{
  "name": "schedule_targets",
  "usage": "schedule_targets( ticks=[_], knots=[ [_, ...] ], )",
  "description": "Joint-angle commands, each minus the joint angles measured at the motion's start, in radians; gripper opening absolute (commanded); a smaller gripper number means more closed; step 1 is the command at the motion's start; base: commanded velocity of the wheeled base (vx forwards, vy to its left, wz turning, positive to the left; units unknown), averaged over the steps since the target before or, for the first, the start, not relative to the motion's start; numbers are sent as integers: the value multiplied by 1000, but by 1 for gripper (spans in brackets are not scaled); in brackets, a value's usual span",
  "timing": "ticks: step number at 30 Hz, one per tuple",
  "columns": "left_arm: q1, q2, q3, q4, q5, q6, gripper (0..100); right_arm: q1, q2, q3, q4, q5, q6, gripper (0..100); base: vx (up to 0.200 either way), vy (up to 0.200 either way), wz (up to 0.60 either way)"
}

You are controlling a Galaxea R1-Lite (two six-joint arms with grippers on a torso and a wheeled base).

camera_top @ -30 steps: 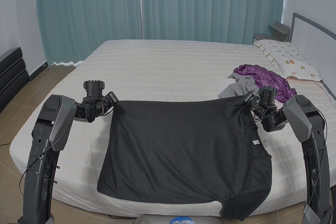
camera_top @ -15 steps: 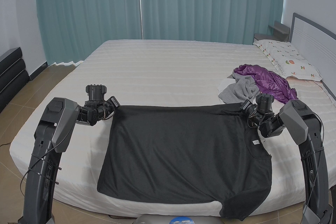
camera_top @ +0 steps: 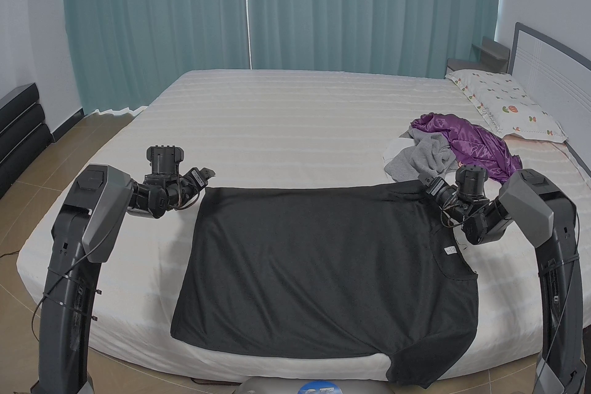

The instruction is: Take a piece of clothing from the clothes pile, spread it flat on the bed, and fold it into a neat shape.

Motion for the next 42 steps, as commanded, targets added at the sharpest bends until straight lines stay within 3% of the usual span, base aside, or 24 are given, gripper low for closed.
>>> schedule_targets(
  ticks=[1,6,8,9,10,11,15,19,28,42],
  knots=[
    [30,-201,200,-9,-12,-3,100,-24,-189,254,-112,32,7,100,0,0,0],
    [48,-370,381,-10,-17,3,100,-27,-359,533,-212,76,30,100,0,0,0],
    [48,-374,386,-9,-18,3,100,-27,-362,540,-216,78,30,100,0,0,0],
    [51,-459,472,-1,-41,-1,100,-24,-434,669,-273,88,43,100,0,0,0],
    [51,-459,472,-1,-41,-1,100,-24,-434,669,-273,88,43,100,0,0,0],
    [51,-534,587,-10,-72,-1,100,-13,-512,795,-296,113,44,100,0,0,0],
    [42,-635,751,-12,-89,-9,100,5,-609,982,-333,164,44,100,0,0,0],
    [11,-719,915,-27,-94,-41,100,28,-658,1123,-364,167,43,100,0,0,0],
    [-50,-841,1208,-171,-89,-115,100,59,-697,1307,-388,216,116,100,0,0,0],
    [-98,-793,1417,-366,-90,-142,100,60,-680,1446,-538,251,152,100,0,0,0]
  ],
)
